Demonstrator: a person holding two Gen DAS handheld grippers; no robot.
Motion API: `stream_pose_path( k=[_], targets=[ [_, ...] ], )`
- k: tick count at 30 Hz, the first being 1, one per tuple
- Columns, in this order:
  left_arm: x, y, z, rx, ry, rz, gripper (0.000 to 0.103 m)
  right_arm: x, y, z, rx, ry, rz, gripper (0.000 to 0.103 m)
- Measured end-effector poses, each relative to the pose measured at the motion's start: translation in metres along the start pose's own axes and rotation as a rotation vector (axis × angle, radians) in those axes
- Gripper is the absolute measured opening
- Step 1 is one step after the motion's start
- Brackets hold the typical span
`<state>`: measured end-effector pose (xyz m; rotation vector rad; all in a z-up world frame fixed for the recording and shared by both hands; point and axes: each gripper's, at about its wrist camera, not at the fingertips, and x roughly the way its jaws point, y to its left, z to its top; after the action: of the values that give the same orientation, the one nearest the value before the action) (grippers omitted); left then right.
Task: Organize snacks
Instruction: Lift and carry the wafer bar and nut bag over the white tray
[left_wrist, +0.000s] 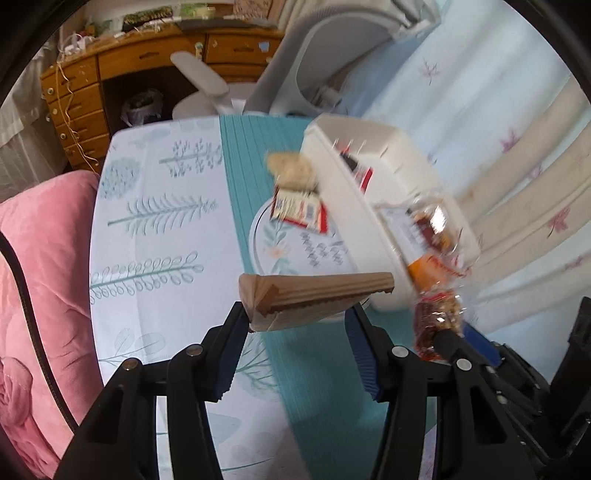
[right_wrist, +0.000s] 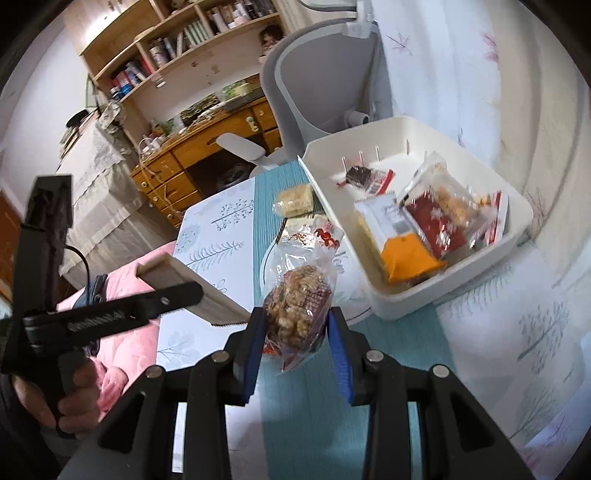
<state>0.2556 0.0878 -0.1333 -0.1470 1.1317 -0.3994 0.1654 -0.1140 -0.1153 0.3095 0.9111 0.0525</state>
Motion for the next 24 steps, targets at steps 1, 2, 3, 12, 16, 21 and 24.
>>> stream_pose_path(
  k=[1, 2, 3, 12, 16, 21, 24],
  targets=[
    [-0.004, -0.006, 0.002, -0.008, -0.015, 0.001, 0.052, -0.002, -0.003, 0.002, -0.010, 0.000, 0.004, 0.034],
    [-0.006, -0.010, 0.003, -0.014, -0.024, 0.000, 0.053, -0.004, -0.007, 0.005, -0.019, 0.001, 0.010, 0.034],
    [-0.009, -0.017, 0.005, -0.023, -0.037, 0.000, 0.053, -0.006, -0.012, 0.008, -0.025, 0.000, 0.016, 0.034],
    [-0.018, -0.074, 0.017, -0.067, -0.121, -0.025, 0.052, -0.022, -0.059, 0.044, -0.110, -0.010, 0.054, 0.034],
    [-0.014, -0.099, 0.023, -0.079, -0.141, -0.046, 0.053, -0.024, -0.079, 0.055, -0.135, -0.009, 0.056, 0.034],
    [0.003, -0.126, 0.030, -0.091, -0.130, -0.052, 0.053, -0.024, -0.108, 0.072, -0.156, -0.011, 0.058, 0.034],
    [0.015, -0.143, 0.035, -0.096, -0.115, -0.054, 0.053, -0.022, -0.125, 0.081, -0.163, -0.009, 0.055, 0.034]
  ],
)
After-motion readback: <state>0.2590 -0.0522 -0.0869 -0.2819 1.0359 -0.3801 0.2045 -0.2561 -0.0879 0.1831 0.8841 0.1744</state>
